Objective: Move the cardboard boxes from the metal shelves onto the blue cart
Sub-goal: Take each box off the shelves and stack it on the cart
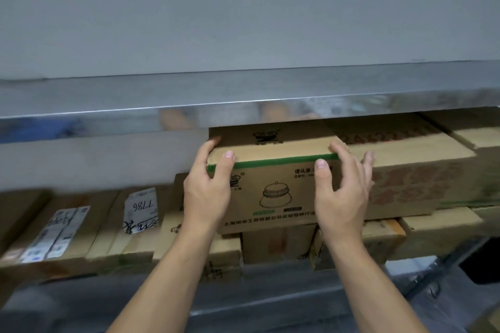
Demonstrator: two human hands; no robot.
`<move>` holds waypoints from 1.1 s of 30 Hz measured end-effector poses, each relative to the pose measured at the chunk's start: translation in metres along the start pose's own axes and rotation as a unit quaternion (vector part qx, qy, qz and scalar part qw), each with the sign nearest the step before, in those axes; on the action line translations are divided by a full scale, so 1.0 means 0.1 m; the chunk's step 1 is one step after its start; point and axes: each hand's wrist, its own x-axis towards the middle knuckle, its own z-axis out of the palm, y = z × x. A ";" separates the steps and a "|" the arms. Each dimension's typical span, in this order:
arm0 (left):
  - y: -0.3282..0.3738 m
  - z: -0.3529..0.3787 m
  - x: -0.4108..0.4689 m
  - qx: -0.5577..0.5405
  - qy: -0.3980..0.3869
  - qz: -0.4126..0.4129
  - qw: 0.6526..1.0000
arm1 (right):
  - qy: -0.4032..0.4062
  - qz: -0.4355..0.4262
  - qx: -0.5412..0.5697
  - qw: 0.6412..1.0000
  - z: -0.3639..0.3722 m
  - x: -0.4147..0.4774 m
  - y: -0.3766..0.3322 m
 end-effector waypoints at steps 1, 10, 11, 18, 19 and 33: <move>0.03 0.00 -0.04 -0.008 0.009 -0.015 1.000 | -0.015 0.001 0.010 1.000 -0.06 0.00 -0.01; 0.34 -0.10 -0.81 -0.035 0.092 -0.030 0.995 | -0.114 0.008 0.131 0.985 -0.65 -0.23 -0.12; 0.36 -0.13 -0.92 -0.032 0.103 -0.028 0.994 | -0.119 0.007 0.147 0.982 -0.70 -0.27 -0.12; 0.39 -0.53 -1.59 -0.026 0.172 -0.015 0.985 | -0.209 0.045 0.206 0.955 -0.87 -0.61 -0.24; 0.38 -0.61 -1.68 -0.020 0.182 -0.014 0.983 | -0.222 0.045 0.210 0.951 -0.85 -0.68 -0.28; 0.34 -2.41 -2.71 0.019 0.364 -0.015 0.931 | -0.442 -0.029 0.276 0.853 -0.11 -2.00 -1.47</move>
